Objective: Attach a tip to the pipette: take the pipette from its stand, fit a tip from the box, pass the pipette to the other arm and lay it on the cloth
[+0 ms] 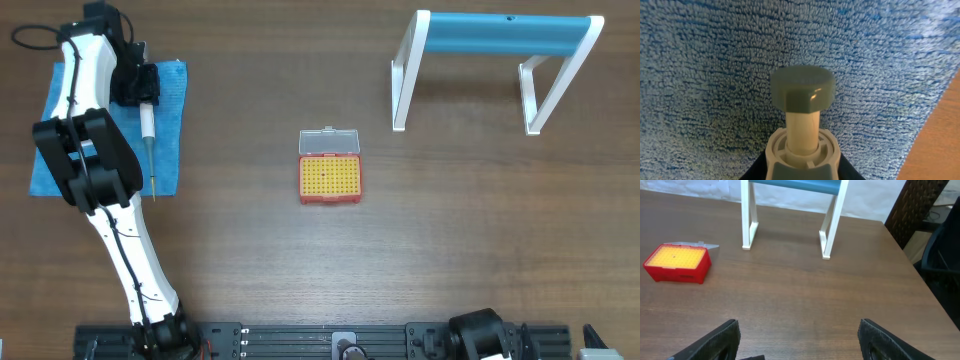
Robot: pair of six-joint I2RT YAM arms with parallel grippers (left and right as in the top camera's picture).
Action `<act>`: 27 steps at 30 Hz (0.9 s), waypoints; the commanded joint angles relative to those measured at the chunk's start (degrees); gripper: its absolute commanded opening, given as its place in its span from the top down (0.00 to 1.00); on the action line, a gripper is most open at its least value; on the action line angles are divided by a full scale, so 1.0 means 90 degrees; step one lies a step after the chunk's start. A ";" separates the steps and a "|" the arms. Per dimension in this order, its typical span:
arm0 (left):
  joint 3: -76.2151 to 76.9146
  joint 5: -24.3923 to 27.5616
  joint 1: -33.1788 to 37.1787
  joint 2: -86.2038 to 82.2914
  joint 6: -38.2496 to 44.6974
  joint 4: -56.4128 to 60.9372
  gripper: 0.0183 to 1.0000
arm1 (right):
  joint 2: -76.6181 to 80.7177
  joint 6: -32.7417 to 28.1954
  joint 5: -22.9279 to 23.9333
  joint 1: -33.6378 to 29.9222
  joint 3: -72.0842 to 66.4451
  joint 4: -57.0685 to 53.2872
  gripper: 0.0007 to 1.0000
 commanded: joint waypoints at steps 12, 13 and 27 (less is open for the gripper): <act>0.0124 -0.0289 -0.0112 0.0041 -0.0061 0.0012 0.68 | 0.0027 -0.0090 -0.0015 -0.0019 -0.0034 0.0010 0.23; 0.0124 -0.0313 -0.0112 0.0041 -0.0058 0.0005 0.65 | 0.0027 -0.0090 -0.0015 -0.0019 -0.0034 0.0010 0.23; 0.0126 -0.0376 -0.0114 0.0039 -0.0061 -0.0347 0.00 | 0.0027 -0.0090 -0.0015 -0.0019 -0.0034 0.0010 0.23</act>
